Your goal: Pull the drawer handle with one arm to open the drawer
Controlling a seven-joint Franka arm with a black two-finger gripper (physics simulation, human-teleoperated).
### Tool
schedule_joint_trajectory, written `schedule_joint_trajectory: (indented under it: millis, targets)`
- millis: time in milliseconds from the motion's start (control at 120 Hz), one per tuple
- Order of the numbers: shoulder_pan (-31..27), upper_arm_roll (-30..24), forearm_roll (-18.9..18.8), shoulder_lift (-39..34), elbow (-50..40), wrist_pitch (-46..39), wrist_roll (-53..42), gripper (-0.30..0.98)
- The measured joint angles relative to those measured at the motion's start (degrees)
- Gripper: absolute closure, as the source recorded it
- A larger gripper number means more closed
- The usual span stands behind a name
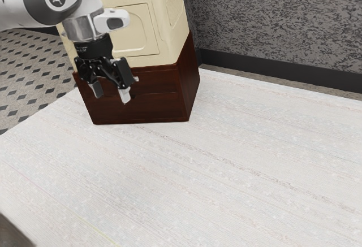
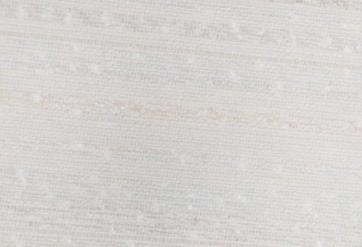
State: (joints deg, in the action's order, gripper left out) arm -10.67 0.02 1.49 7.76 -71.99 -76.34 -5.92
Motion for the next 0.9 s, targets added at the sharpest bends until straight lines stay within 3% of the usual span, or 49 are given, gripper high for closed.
schedule_joint_trajectory:
  millis: [233, 392, 600, 900]
  targets:
    - [-0.7, 1.2, 2.4, -0.3, 0.5, -5.2, -1.6, 0.0]
    - [-0.3, 2.3, 2.4, -5.4, 8.7, -3.8, -5.5, 0.0]
    - [-2.1, 2.9, 4.2, -10.7, 9.5, -3.9, -26.0, 0.0]
    - [-0.4, 4.1, 7.7, -7.1, 7.5, -3.9, -52.2, 0.0]
